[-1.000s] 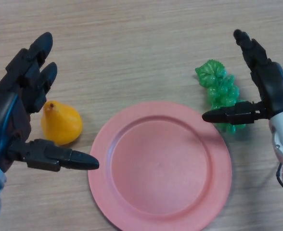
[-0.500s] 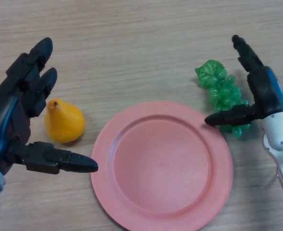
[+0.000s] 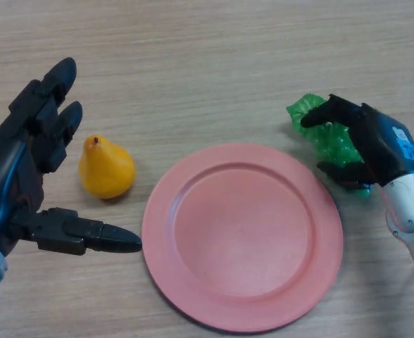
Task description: Pick up the green grapes and place it on the plate
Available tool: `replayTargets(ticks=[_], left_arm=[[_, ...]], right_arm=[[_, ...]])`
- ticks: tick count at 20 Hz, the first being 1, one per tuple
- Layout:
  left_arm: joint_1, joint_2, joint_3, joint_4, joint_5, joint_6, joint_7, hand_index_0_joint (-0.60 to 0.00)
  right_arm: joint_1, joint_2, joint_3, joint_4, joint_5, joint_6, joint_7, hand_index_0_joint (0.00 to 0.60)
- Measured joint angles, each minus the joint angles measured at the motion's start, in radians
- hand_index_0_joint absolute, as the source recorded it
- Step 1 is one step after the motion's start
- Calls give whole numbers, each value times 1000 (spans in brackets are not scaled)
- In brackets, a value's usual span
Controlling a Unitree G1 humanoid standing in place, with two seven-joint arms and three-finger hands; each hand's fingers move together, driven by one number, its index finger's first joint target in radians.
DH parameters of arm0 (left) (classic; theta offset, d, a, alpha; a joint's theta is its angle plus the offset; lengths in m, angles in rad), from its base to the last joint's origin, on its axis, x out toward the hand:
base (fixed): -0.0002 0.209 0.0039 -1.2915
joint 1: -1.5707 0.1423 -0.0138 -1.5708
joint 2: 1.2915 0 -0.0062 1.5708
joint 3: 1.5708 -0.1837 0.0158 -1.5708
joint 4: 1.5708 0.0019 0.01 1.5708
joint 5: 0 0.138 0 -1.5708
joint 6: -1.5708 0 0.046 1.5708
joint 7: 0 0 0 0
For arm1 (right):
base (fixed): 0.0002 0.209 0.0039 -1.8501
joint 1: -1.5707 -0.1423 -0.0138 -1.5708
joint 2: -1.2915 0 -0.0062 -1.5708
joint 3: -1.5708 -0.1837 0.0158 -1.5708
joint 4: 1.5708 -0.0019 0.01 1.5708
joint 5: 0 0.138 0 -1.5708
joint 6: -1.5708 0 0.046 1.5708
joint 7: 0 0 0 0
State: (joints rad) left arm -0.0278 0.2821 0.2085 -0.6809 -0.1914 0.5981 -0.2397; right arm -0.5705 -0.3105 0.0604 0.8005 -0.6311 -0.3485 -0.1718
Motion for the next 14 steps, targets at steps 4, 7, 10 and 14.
replayTargets(ticks=[4,7,10,14], left_arm=[[0,-1,-2,1,6,-2,0,0],[0,-1,-2,1,4,-3,0,0],[-5,-1,-3,1,4,-3,0,0],[-18,0,-3,1,-8,-3,10,0]], right_arm=[[64,14,-34,-200,124,130,167,600],[106,59,-82,-463,415,380,237,600],[138,56,-78,-704,500,465,238,600],[250,104,-2,-1015,584,695,277,600]])
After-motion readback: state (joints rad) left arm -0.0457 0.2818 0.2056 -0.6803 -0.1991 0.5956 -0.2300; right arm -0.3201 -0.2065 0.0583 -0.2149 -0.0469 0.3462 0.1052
